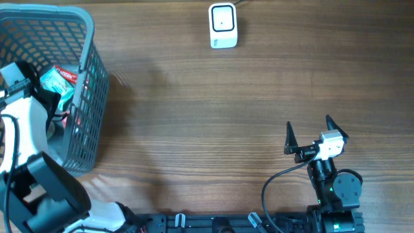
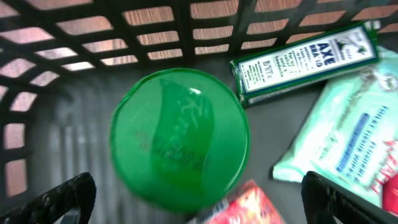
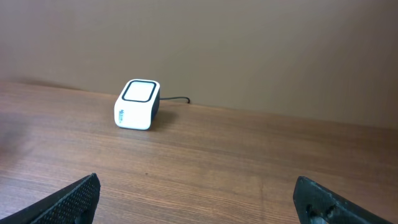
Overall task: Scan the item barcode
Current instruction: 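Reach left gripper into basket and grasp the green-lidded jar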
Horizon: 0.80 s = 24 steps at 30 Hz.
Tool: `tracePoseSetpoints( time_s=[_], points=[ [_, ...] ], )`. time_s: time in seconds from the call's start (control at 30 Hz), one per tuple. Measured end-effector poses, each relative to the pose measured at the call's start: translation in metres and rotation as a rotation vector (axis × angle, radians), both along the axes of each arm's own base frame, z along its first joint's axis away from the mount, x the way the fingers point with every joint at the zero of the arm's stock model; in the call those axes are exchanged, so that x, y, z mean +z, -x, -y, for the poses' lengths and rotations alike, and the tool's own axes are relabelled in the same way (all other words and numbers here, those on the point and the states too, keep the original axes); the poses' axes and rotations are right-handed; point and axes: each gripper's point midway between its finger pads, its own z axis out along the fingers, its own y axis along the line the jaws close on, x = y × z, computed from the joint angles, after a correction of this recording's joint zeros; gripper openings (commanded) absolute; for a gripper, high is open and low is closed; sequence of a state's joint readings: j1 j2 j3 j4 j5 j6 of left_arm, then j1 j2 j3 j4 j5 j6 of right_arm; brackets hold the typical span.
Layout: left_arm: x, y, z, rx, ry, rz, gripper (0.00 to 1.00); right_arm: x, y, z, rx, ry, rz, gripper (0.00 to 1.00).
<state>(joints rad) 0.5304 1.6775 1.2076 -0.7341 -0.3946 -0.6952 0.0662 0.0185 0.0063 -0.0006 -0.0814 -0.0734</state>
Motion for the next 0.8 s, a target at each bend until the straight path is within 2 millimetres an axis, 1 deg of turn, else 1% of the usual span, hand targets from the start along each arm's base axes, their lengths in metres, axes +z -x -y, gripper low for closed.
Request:
tracePoseSetpoints(
  time_s=[0.1,0.27,0.33,0.37,0.4,0.43,0.5,0.53,0.57,0.63,0.8],
  points=[
    [-0.012,-0.004,-0.004,0.004,0.006,-0.010,1.00,0.000,0.000,0.000,0.000,0.000,0.000,1.00],
    [-0.026,-0.009,-0.011,0.016,0.006,-0.008,1.00,0.000,0.000,0.000,0.000,0.000,0.000,1.00],
    [-0.036,-0.012,-0.013,0.017,0.011,-0.017,1.00,0.000,0.000,0.000,0.000,0.000,0.000,1.00],
    [-0.041,-0.012,-0.013,0.016,0.016,-0.025,0.98,0.000,0.000,0.000,0.000,0.000,0.000,1.00],
    [-0.046,-0.013,-0.014,0.016,0.020,-0.032,0.94,0.000,0.000,0.000,0.000,0.000,0.000,1.00],
    [-0.051,-0.014,-0.014,0.017,0.024,-0.038,0.84,0.000,0.000,0.000,0.000,0.000,0.000,1.00],
    [-0.060,-0.015,-0.015,0.019,0.030,-0.047,0.61,0.000,0.000,0.000,0.000,0.000,0.000,1.00],
    [-0.063,-0.015,-0.015,0.026,0.033,-0.049,0.54,0.000,0.000,0.000,0.000,0.000,0.000,1.00],
    [-0.063,-0.014,-0.016,0.031,0.031,-0.049,0.50,0.000,0.000,0.000,0.000,0.000,0.000,1.00],
    [-0.063,-0.015,-0.017,0.031,0.027,-0.043,0.48,0.000,0.000,0.000,0.000,0.000,0.000,0.99],
    [-0.062,-0.012,-0.017,0.038,0.026,-0.056,0.47,0.000,0.000,0.000,0.000,0.000,0.000,1.00]
  ],
)
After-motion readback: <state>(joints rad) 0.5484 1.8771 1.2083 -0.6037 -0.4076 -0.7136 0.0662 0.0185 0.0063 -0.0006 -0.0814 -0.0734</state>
